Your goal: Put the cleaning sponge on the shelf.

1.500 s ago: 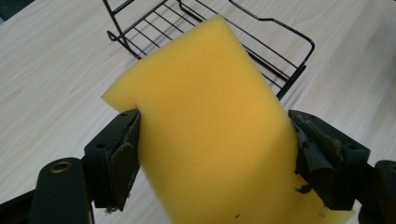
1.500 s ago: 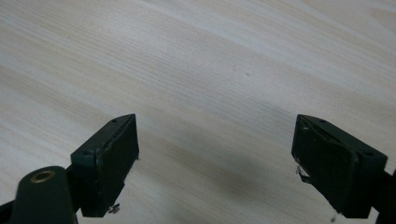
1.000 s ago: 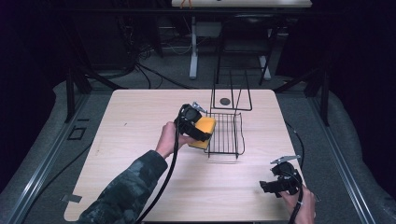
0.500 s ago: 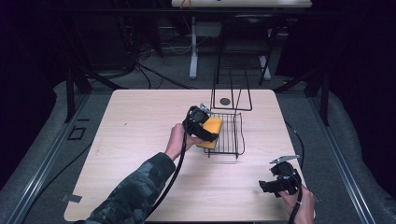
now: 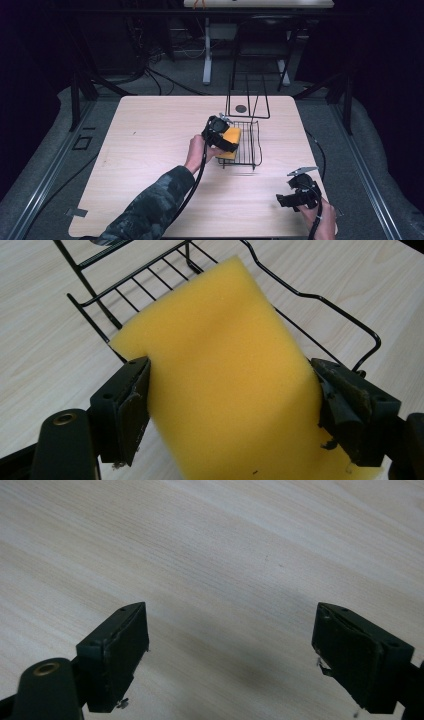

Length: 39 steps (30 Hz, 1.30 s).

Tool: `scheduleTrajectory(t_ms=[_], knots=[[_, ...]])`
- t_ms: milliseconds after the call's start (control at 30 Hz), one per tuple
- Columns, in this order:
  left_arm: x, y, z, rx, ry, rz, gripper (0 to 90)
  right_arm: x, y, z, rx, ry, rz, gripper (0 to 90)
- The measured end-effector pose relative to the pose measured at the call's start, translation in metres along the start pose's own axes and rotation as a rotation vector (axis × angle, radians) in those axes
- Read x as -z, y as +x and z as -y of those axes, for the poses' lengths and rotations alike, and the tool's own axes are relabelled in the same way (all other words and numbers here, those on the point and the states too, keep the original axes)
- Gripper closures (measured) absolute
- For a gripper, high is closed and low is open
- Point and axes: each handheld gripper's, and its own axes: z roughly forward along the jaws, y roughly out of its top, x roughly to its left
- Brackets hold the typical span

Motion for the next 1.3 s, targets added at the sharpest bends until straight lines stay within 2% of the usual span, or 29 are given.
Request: scheduleTrajectory(t_ms=[100,133,233,367,667,867,967,1000,1067,1133,1300], knots=[[-0.002,-0.002,-0.002,0.006,-0.005,-0.004,20.9,0.000,0.001,0.000,0.009,0.001,-0.001,14.6],[-0.006,-0.005,-0.004,0.002,-0.003,-0.021,20.9,0.001,0.001,0.000,0.010,0.005,-0.002,14.6],[-0.010,-0.007,-0.005,0.017,-0.011,-0.017,21.0,0.001,0.001,0.000,0.011,0.001,-0.005,14.6],[-0.021,-0.013,-0.005,0.015,-0.003,-0.026,21.5,0.000,0.001,0.001,0.008,0.006,-0.006,14.6],[-0.034,-0.014,-0.005,0.052,0.012,-0.047,22.0,0.000,0.000,0.001,0.009,0.001,-0.007,14.7],[-0.042,-0.019,-0.006,0.058,0.017,-0.050,21.9,0.000,0.001,0.001,0.013,0.009,-0.005,14.7],[-0.047,-0.023,-0.007,0.056,0.018,-0.078,21.9,0.000,0.001,0.002,0.016,0.008,-0.006,14.7],[-0.048,-0.025,-0.007,0.053,0.022,-0.102,21.8,0.000,0.002,0.002,0.014,0.009,-0.009,14.7],[-0.049,-0.026,-0.007,0.054,0.019,-0.096,21.8,0.000,0.001,0.001,0.016,0.016,-0.008,14.7],[-0.050,-0.029,-0.007,0.065,0.008,-0.106,21.7,0.000,0.002,0.001,0.018,0.016,-0.009,14.7],[-0.053,-0.037,-0.008,0.060,0.012,-0.133,20.2,0.000,0.003,0.001,0.020,0.016,-0.006,14.7]])
